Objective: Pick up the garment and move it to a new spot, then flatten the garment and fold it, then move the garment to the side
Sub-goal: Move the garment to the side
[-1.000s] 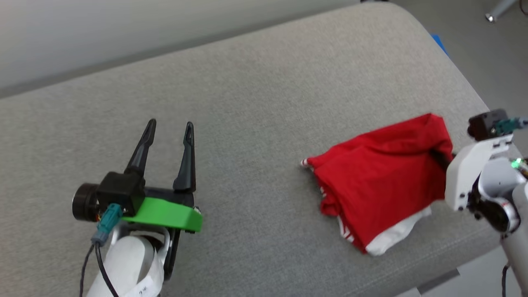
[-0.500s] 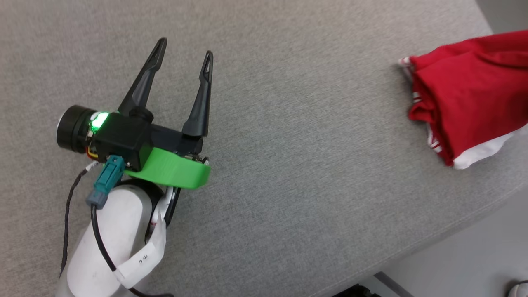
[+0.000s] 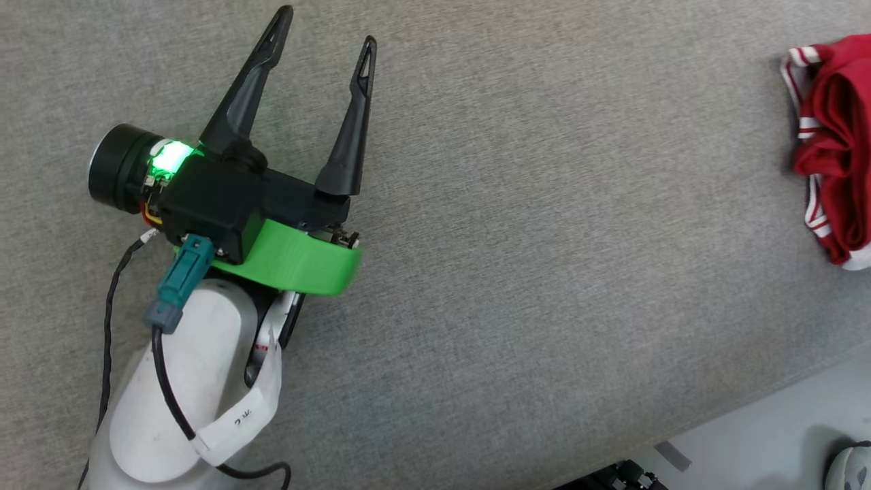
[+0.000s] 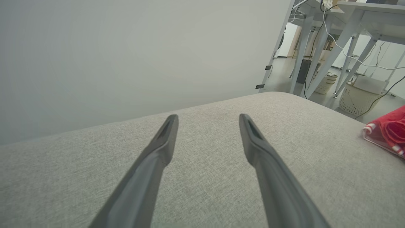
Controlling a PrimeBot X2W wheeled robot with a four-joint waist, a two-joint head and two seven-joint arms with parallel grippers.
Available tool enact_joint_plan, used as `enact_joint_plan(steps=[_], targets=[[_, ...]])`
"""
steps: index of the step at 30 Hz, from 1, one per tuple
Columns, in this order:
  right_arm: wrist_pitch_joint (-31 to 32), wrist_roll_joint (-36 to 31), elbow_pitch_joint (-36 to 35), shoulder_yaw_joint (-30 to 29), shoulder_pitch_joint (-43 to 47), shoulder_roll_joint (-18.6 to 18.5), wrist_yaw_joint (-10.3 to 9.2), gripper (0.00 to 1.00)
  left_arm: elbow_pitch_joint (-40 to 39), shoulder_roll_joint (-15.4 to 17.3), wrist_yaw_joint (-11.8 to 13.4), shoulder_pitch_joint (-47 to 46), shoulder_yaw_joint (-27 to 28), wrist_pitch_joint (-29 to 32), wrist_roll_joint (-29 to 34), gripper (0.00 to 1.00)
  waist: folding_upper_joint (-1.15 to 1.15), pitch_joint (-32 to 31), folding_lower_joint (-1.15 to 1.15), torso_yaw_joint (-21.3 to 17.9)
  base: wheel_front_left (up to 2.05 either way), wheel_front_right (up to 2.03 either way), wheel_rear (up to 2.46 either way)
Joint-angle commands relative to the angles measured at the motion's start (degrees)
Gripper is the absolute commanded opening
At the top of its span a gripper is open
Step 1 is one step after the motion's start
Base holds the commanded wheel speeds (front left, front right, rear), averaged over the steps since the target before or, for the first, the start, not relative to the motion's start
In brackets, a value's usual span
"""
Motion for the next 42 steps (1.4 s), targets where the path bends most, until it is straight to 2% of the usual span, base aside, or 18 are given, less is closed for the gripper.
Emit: enact_joint_plan(steps=[1, 2, 9, 14, 19, 23, 31, 42], targets=[[-1.22, -0.88, 1.39, -0.57, -1.16, 0.33, -0.05, 0.49, 0.20, 0.33, -0.45, -1.24, -0.19, -0.05, 0.36, 1.00, 0.00, 0.71, -0.01, 1.08, 0.00, 0.00, 0.00], [-1.67, -1.24, 2.77, -0.92, -1.43, 0.58, -0.05, 1.00, 0.43, 0.25, -0.47, -1.26, -0.34, -0.20, 0.30, 1.00, 0.00, 0.54, -0.01, 1.28, 0.00, 0.00, 0.00], [-9.70, -5.66, 7.73, -2.65, -2.71, -0.81, -0.05, 1.00, 2.29, -0.14, -0.19, 0.09, -0.78, -1.48, -0.52, 1.00, 0.00, -2.29, -0.01, 2.09, 0.00, 0.00, 0.00], [-15.78, -9.15, 8.57, -4.53, -2.30, -2.61, -0.05, 1.00, 4.57, -0.97, 0.32, 1.98, -0.61, -3.82, -1.90, 1.00, 0.00, -7.07, -0.01, 3.39, 0.00, 0.00, 0.00], [-17.08, -10.29, 5.20, -5.28, 1.23, -2.54, -0.05, 1.00, 7.12, -1.83, 1.48, 4.81, 0.50, -6.14, -3.66, 1.00, 0.00, -12.66, -0.01, 4.83, 0.00, 0.00, 0.00], [-17.15, -10.73, -1.54, -5.23, 6.99, -1.71, -0.05, 1.00, 8.65, -2.51, 2.69, 8.11, 1.70, -7.49, -5.17, 1.00, 0.00, -17.06, -0.01, 5.88, 0.00, 0.00, 0.00], [-17.17, -10.20, -15.49, -7.67, 21.14, 3.50, -0.05, 1.00, 10.84, -3.66, 4.17, 14.13, 3.45, -8.85, -7.57, 1.00, 0.00, -23.40, -0.01, 8.59, 0.00, 0.00, 0.00], [-15.20, -11.44, -34.51, -9.88, 37.66, 14.63, -0.05, 1.00, 13.98, -5.17, 4.70, 20.48, 4.77, -9.47, -9.32, 1.00, 0.00, -30.14, -0.01, 13.40, 0.00, 0.00, 0.00]])
